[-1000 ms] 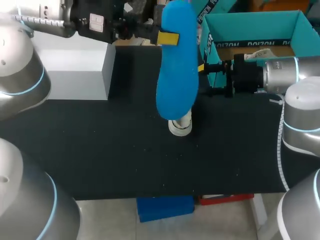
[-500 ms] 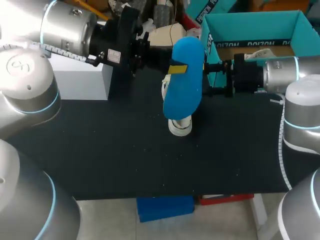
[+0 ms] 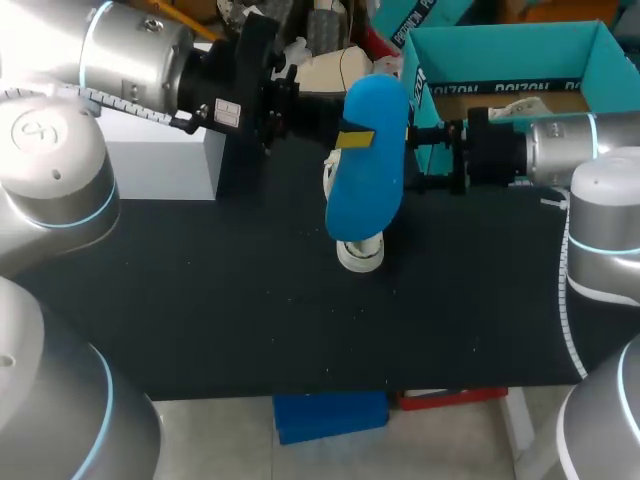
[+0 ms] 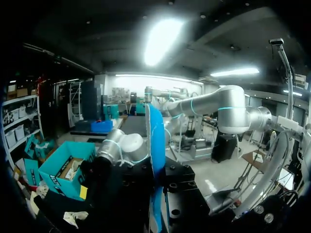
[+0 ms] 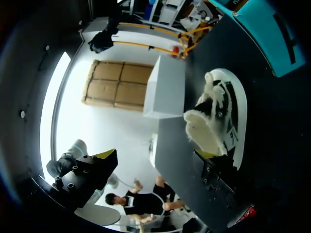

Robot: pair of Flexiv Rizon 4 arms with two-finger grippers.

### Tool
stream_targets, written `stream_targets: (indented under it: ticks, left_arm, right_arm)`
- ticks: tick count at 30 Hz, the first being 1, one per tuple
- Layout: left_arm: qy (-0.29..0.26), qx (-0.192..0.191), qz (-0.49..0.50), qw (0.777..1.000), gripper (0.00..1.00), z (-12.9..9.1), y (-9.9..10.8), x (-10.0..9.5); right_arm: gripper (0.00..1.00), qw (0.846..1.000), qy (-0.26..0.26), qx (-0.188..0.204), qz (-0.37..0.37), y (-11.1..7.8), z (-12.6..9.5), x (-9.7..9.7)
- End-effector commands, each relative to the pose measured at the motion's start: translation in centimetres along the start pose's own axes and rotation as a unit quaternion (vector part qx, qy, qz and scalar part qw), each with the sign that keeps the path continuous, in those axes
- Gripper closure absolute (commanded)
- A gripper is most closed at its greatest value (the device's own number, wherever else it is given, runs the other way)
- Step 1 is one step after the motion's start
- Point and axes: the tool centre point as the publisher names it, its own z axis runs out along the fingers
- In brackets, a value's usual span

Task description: Take the shoe out of the shoebox, open the shoe tongue, remove and reinsert the insole, then place the shoe into the shoebox

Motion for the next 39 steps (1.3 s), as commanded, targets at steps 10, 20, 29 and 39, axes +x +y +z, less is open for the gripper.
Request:
stream_targets:
  ticks: [10,20,29,39]
  left_arm:
    - [-0.019,0.019,0.160,0.987,1.00,-0.7,2.3,4.8]
    - [-0.068,-0.002,0.349,0.935,1.00,-0.8,7.7,4.0]
    - [-0.074,-0.055,0.395,0.914,1.00,0.0,9.9,3.2]
    - [-0.074,-0.055,0.395,0.914,1.00,0.0,9.9,3.2]
  right_arm:
    - [0.00,1.000,0.000,-0.001,0.000,0.0,0.1,0.0]
    - [0.00,1.000,0.000,-0.001,0.000,0.0,0.1,0.0]
    - [0.00,1.000,0.000,-0.001,0.000,0.0,0.1,0.0]
    - [0.00,1.000,0.000,-0.001,0.000,0.0,0.1,0.0]
